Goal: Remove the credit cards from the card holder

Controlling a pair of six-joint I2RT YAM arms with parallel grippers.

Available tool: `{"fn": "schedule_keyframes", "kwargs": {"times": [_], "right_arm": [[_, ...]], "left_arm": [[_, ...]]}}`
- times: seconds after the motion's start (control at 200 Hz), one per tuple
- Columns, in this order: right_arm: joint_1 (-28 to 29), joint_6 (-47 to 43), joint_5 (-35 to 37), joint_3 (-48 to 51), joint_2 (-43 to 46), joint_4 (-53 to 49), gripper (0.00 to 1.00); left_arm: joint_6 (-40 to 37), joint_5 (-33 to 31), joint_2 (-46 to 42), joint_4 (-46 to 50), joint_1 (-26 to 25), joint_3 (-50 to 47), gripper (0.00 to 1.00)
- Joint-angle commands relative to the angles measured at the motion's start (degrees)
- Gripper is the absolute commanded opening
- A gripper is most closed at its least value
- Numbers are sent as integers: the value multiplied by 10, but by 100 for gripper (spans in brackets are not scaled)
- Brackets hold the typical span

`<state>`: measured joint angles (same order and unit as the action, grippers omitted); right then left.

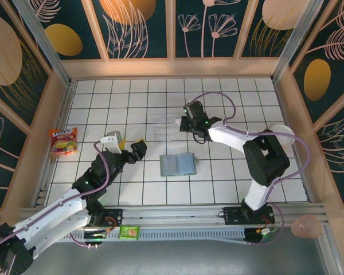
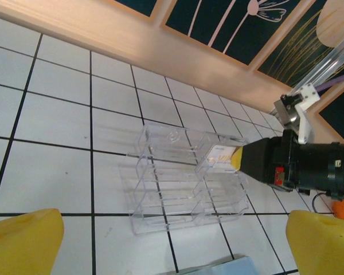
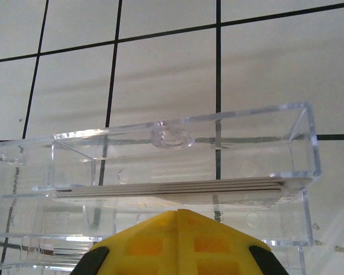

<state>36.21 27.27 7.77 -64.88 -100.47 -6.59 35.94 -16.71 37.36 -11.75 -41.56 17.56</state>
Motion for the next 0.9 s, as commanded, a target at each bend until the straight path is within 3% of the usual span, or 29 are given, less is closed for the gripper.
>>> {"fn": "schedule_keyframes", "kwargs": {"times": [0.0, 0.365, 0.49, 0.696, 0.896], "right_arm": [[-2, -4, 26, -31, -22, -22, 0], [21, 12, 8, -5, 38, -16, 0], [54, 25, -15, 57, 94, -14, 11], [144, 0, -113, 163, 139, 16, 35], [240, -17, -71, 159, 93, -14, 40]], "left_arm": [[20, 12, -8, -5, -2, -16, 99], [36, 1, -19, 4, -2, -24, 99], [46, -9, -29, 6, -2, -31, 99], [47, -27, -40, 27, -2, -41, 99], [48, -7, -41, 27, -2, -52, 99]]}}
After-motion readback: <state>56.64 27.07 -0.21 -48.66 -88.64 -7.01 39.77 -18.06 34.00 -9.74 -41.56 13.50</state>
